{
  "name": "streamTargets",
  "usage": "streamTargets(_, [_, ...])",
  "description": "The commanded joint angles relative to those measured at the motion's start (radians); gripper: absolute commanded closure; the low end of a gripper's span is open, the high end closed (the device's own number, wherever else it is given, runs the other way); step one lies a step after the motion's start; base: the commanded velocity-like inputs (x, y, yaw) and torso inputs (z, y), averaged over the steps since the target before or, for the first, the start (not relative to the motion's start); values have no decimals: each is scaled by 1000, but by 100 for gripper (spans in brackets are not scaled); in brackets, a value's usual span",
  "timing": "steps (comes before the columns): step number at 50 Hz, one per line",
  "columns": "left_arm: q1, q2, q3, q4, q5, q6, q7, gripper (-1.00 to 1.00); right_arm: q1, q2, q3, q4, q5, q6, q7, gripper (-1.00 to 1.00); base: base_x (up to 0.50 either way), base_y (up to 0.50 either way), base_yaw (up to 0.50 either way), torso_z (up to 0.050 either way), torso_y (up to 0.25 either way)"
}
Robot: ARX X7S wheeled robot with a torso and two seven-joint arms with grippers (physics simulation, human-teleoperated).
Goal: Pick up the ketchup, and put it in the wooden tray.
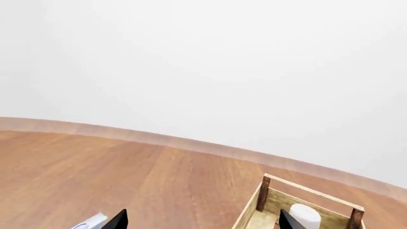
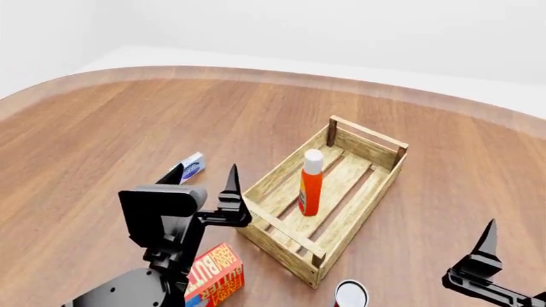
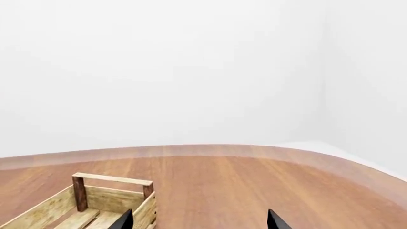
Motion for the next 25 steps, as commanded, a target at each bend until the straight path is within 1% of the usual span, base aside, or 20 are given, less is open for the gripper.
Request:
streamTargets(1, [36, -51, -3, 53, 50, 18, -58, -100, -4, 10, -30, -18, -12, 0, -2, -100, 0, 0, 0, 0, 0])
streamTargets(8, [69, -103, -7, 100, 94, 38, -111, -100, 6, 20, -72, -22, -27, 3, -9, -100, 0, 0, 0, 0, 0])
streamTargets(17, [129, -169, -13, 137, 154, 78, -177, -100, 62, 33, -156, -14, -52, 26, -16, -100, 0, 0, 0, 0, 0])
streamTargets(25, [159, -201, -18, 152, 183, 97, -207, -100, 81, 35, -200, -4, -68, 24, -20, -100, 0, 0, 0, 0, 0])
